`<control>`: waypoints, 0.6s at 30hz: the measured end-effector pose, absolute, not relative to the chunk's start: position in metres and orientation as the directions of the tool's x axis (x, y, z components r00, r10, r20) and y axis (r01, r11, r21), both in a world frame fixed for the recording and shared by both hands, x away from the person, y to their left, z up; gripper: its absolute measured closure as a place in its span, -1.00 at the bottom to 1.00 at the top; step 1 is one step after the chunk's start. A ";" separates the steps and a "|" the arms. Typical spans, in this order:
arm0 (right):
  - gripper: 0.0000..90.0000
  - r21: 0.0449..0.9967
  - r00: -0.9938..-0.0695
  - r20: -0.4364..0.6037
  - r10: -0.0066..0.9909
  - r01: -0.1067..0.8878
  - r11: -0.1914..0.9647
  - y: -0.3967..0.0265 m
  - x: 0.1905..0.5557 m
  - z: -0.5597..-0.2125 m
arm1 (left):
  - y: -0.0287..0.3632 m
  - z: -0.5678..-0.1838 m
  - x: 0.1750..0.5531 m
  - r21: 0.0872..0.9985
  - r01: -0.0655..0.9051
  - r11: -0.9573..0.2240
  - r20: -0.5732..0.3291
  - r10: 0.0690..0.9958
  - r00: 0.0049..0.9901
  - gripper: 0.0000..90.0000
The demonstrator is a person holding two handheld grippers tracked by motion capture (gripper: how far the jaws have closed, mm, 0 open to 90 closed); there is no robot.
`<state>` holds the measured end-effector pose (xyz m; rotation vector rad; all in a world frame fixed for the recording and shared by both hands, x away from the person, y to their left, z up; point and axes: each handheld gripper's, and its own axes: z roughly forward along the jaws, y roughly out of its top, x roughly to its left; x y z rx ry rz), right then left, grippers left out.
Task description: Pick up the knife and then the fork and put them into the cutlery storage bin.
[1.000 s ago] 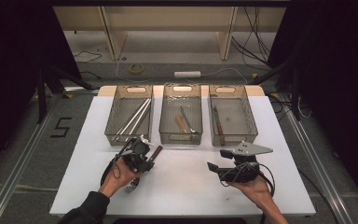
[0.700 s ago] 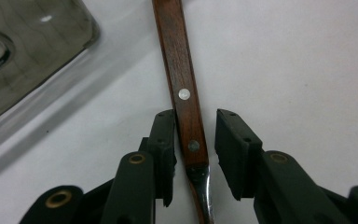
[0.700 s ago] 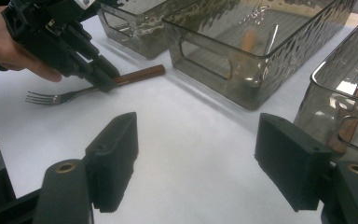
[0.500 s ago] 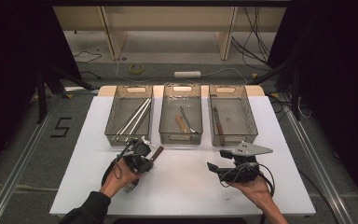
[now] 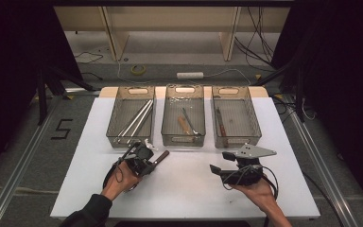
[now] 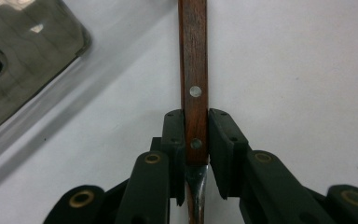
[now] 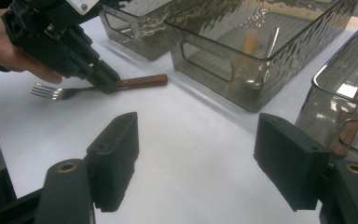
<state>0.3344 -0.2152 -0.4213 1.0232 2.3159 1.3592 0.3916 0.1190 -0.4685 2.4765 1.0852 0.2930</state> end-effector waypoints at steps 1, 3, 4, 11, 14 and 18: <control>-0.30 0.844 -0.716 0.117 0.688 0.437 0.311 -0.215 0.334 -0.421 | 0.119 -0.467 0.391 0.459 0.644 -0.612 0.023 0.732 0.680 0.70; -0.30 0.845 -0.720 0.117 0.684 0.434 0.312 -0.214 0.334 -0.421 | 0.120 -0.465 0.390 0.468 0.634 -0.616 0.025 0.726 0.687 0.70; -0.30 0.844 -0.721 0.117 0.683 0.435 0.315 -0.214 0.334 -0.421 | 0.120 -0.464 0.390 0.470 0.631 -0.617 0.022 0.723 0.690 0.70; -0.30 0.846 -0.746 0.112 0.657 0.418 0.330 -0.207 0.332 -0.422 | 0.116 -0.457 0.383 0.491 0.589 -0.642 -0.004 0.674 0.738 0.71; -0.30 0.845 -0.766 0.092 0.637 0.398 0.357 -0.199 0.331 -0.422 | 0.111 -0.455 0.378 0.496 0.566 -0.659 -0.011 0.647 0.763 0.71; -0.30 0.842 -0.802 0.062 0.594 0.362 0.401 -0.185 0.328 -0.424 | 0.107 -0.451 0.372 0.501 0.536 -0.679 -0.030 0.606 0.795 0.71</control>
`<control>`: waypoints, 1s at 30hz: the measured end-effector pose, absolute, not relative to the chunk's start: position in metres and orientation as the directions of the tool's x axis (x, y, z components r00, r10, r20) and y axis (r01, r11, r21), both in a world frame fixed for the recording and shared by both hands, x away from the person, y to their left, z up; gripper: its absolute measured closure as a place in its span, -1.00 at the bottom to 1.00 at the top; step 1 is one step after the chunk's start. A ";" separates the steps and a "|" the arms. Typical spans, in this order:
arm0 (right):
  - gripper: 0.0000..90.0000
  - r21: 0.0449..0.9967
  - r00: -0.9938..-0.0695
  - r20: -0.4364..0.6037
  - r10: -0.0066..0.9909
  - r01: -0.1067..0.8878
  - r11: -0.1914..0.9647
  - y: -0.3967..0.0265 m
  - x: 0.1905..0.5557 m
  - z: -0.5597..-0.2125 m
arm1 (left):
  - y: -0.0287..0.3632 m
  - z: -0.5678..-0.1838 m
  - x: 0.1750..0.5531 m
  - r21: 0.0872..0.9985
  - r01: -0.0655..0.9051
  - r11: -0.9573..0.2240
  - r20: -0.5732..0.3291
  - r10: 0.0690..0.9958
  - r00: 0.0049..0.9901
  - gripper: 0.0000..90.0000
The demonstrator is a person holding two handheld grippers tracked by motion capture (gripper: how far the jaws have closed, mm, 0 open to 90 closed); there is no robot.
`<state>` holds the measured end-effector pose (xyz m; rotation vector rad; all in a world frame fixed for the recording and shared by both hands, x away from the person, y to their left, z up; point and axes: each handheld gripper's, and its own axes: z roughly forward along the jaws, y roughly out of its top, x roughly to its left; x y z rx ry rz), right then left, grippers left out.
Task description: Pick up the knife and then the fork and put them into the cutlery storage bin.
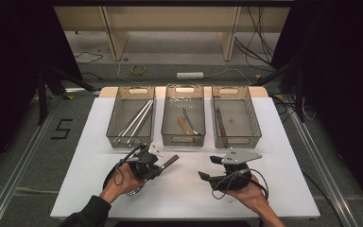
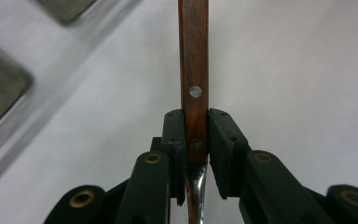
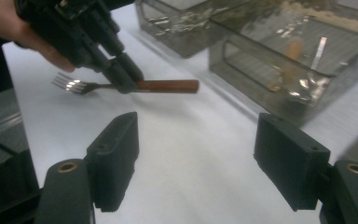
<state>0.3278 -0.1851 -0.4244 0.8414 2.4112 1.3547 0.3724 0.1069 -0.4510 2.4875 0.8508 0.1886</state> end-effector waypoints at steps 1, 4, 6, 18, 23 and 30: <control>-0.30 0.841 -0.809 0.055 0.585 0.353 0.410 -0.181 0.327 -0.425 | 0.106 -0.450 0.371 0.497 0.531 -0.686 -0.034 0.596 0.802 0.71; -0.30 0.835 -0.835 0.026 0.549 0.320 0.448 -0.168 0.326 -0.429 | 0.103 -0.448 0.368 0.492 0.514 -0.702 -0.043 0.570 0.820 0.71; -0.30 0.828 -0.848 0.004 0.530 0.299 0.474 -0.162 0.325 -0.431 | 0.101 -0.448 0.365 0.489 0.509 -0.709 -0.052 0.558 0.828 0.71; -0.30 0.774 -0.903 -0.105 0.417 0.189 0.604 -0.129 0.321 -0.446 | 0.084 -0.444 0.351 0.464 0.448 -0.764 -0.090 0.463 0.882 0.71; -0.30 0.733 -0.911 -0.173 0.373 0.134 0.667 -0.120 0.320 -0.453 | 0.078 -0.442 0.345 0.460 0.430 -0.777 -0.116 0.427 0.897 0.71; -0.30 0.672 -0.915 -0.249 0.316 0.072 0.737 -0.114 0.317 -0.461 | 0.073 -0.441 0.342 0.445 0.414 -0.794 -0.135 0.398 0.907 0.71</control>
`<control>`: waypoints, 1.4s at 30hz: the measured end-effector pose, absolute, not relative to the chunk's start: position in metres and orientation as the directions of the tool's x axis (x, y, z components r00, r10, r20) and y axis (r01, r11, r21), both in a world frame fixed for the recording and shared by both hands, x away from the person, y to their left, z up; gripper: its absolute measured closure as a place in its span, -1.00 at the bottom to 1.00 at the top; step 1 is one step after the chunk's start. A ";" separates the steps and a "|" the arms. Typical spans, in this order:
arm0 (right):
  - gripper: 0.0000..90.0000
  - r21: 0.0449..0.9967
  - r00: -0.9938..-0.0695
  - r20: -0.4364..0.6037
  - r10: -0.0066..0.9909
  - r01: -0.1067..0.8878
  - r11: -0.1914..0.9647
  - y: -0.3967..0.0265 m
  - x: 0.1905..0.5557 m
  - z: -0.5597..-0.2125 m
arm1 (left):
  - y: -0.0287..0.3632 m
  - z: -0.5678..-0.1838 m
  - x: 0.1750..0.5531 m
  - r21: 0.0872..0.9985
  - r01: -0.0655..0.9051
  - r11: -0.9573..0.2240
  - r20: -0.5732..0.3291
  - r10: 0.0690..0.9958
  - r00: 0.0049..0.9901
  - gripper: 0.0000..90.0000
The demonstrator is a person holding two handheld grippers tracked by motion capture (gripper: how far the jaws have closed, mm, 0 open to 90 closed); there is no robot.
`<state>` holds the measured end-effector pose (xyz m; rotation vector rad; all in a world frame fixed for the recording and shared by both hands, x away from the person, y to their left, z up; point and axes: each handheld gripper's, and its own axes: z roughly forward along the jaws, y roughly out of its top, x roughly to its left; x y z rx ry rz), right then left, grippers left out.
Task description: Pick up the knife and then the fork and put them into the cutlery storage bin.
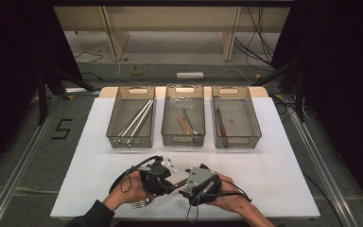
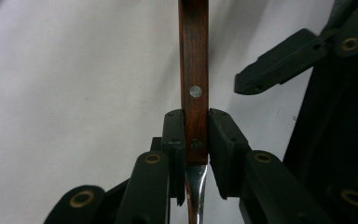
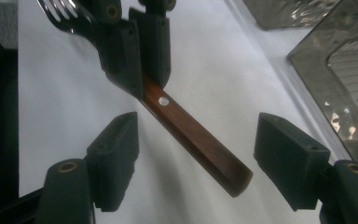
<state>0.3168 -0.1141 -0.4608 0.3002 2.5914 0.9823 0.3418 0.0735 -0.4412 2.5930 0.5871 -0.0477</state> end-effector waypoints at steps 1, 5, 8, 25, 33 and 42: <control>-0.29 0.667 -0.914 -0.260 0.311 0.063 0.743 -0.113 0.316 -0.462 | 0.073 -0.441 0.341 0.444 0.410 -0.797 -0.134 0.393 0.910 0.71; -0.25 0.645 -0.913 -0.286 0.290 0.041 0.763 -0.110 0.314 -0.464 | 0.070 -0.438 0.339 0.437 0.406 -0.802 -0.158 0.376 0.913 0.71; -0.19 0.628 -0.916 -0.303 0.262 0.015 0.778 -0.108 0.311 -0.466 | 0.069 -0.437 0.337 0.436 0.404 -0.804 -0.170 0.367 0.914 0.71; 0.41 0.549 -0.907 -0.404 0.117 -0.139 0.824 -0.104 0.301 -0.471 | 0.067 -0.434 0.336 0.421 0.408 -0.810 -0.219 0.346 0.912 0.70; 0.63 0.499 -0.894 -0.447 0.015 -0.235 0.834 -0.105 0.295 -0.471 | 0.068 -0.429 0.335 0.419 0.381 -0.824 -0.217 0.316 0.923 0.70; 0.71 0.480 -0.890 -0.455 -0.023 -0.267 0.835 -0.106 0.295 -0.469 | 0.069 -0.426 0.335 0.462 0.363 -0.809 -0.180 0.315 0.932 0.63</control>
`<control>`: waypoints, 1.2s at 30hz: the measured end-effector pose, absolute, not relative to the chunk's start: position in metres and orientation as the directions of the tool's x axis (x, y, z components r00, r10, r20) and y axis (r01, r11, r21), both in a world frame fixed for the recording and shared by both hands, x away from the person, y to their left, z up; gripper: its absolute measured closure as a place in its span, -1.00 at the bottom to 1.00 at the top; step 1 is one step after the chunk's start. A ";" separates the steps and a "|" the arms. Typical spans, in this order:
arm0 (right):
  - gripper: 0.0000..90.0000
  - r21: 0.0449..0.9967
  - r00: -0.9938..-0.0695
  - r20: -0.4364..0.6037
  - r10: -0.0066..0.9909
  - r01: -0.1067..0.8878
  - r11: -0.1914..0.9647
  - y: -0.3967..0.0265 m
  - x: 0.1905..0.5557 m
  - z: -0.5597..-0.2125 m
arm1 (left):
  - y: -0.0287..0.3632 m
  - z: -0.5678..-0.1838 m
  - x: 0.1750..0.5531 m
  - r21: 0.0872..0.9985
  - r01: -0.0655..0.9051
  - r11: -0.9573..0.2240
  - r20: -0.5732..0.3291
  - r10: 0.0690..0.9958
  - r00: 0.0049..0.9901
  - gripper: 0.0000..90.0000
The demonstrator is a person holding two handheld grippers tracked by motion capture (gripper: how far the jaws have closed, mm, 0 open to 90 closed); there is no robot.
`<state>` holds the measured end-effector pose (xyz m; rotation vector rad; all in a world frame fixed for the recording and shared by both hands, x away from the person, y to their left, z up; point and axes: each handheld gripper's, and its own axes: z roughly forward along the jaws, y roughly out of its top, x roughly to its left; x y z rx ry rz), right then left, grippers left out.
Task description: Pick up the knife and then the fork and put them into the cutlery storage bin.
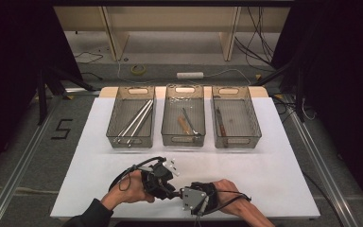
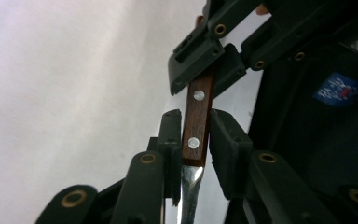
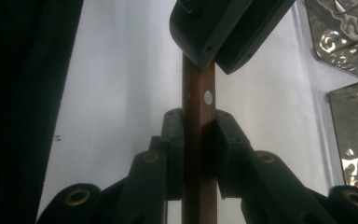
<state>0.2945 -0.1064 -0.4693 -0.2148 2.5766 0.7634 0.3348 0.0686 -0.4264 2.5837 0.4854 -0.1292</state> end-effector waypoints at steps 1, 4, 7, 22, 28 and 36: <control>0.71 0.480 -0.889 -0.458 -0.027 -0.273 0.834 -0.107 0.296 -0.469 | 0.069 -0.425 0.335 0.477 0.365 -0.800 -0.166 0.326 0.931 0.59; 0.71 0.471 -0.890 -0.455 -0.019 -0.259 0.843 -0.110 0.297 -0.468 | 0.073 -0.420 0.337 0.521 0.360 -0.774 -0.134 0.342 0.930 0.36; 0.71 0.474 -0.890 -0.457 -0.008 -0.251 0.844 -0.112 0.298 -0.467 | 0.078 -0.414 0.338 0.557 0.367 -0.745 -0.113 0.370 0.922 0.17; 0.71 0.493 -0.888 -0.454 0.076 -0.179 0.851 -0.127 0.308 -0.461 | 0.099 -0.400 0.348 0.723 0.402 -0.563 -0.060 0.528 0.847 -0.42; 0.71 0.501 -0.881 -0.458 0.115 -0.148 0.853 -0.133 0.313 -0.460 | 0.113 -0.396 0.351 0.778 0.403 -0.482 -0.063 0.579 0.813 -0.47; 0.71 0.511 -0.878 -0.453 0.153 -0.115 0.852 -0.143 0.320 -0.457 | 0.128 -0.394 0.354 0.835 0.399 -0.378 -0.080 0.636 0.768 -0.51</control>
